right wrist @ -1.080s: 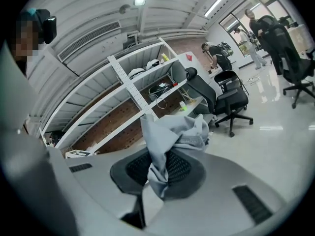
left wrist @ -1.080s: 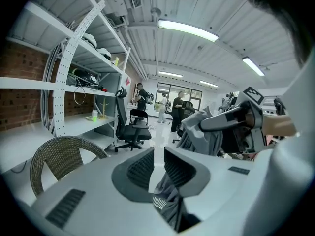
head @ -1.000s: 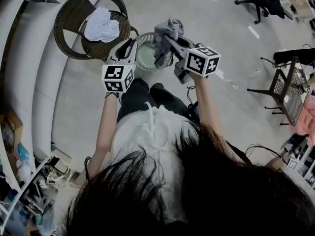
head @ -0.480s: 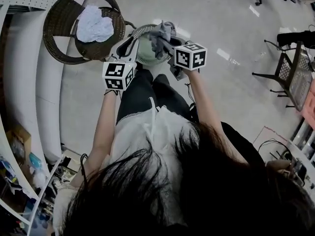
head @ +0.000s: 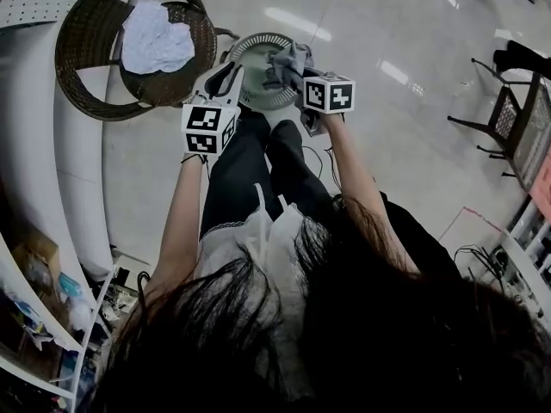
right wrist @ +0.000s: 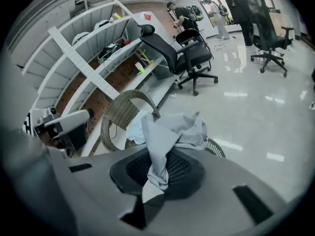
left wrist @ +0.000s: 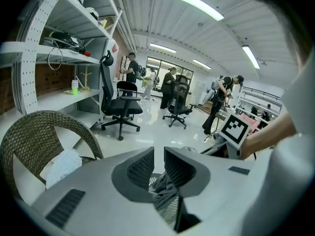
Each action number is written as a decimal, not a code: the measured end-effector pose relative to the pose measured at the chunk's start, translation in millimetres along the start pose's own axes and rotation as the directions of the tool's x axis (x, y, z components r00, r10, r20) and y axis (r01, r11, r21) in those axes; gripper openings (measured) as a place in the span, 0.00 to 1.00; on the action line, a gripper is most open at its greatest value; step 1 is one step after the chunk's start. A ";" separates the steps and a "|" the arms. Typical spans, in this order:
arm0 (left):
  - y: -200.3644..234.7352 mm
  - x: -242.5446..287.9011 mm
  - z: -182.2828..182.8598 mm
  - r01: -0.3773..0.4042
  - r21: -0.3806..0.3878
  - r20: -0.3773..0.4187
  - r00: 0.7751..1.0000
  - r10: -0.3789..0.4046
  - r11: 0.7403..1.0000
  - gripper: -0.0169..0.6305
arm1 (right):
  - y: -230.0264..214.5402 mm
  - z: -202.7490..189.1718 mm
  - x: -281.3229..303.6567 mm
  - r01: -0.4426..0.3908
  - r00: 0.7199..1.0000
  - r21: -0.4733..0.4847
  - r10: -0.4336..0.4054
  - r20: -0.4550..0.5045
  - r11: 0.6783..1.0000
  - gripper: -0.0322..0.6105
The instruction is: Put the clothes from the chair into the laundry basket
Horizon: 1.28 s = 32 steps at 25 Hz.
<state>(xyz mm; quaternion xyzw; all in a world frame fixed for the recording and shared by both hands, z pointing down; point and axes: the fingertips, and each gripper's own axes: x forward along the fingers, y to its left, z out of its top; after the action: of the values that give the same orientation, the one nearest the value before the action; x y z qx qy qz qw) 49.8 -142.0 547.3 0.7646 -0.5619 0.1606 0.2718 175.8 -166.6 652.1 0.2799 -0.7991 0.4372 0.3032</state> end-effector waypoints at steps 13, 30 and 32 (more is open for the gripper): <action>50.1 84.6 -55.7 0.061 0.035 -0.118 0.991 -0.057 0.998 0.14 | -78.0 -79.6 102.0 0.134 0.949 -0.053 -0.144 -0.279 0.990 0.13; 54.0 90.8 -96.1 0.096 -0.006 -0.180 0.979 -0.095 0.995 0.14 | -104.8 -106.2 129.9 0.181 0.919 -0.026 -0.178 -0.352 0.983 0.40; 54.7 89.4 -95.1 0.090 -0.011 -0.174 0.980 -0.091 0.996 0.14 | -101.2 -103.3 130.3 0.175 0.926 -0.028 -0.174 -0.334 0.984 0.40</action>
<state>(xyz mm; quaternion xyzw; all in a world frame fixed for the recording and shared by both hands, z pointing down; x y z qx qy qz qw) 32.1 -166.4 685.5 0.7719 -0.5007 0.2137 0.3282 186.8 -147.4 845.5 0.2717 -0.7073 0.4507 0.4719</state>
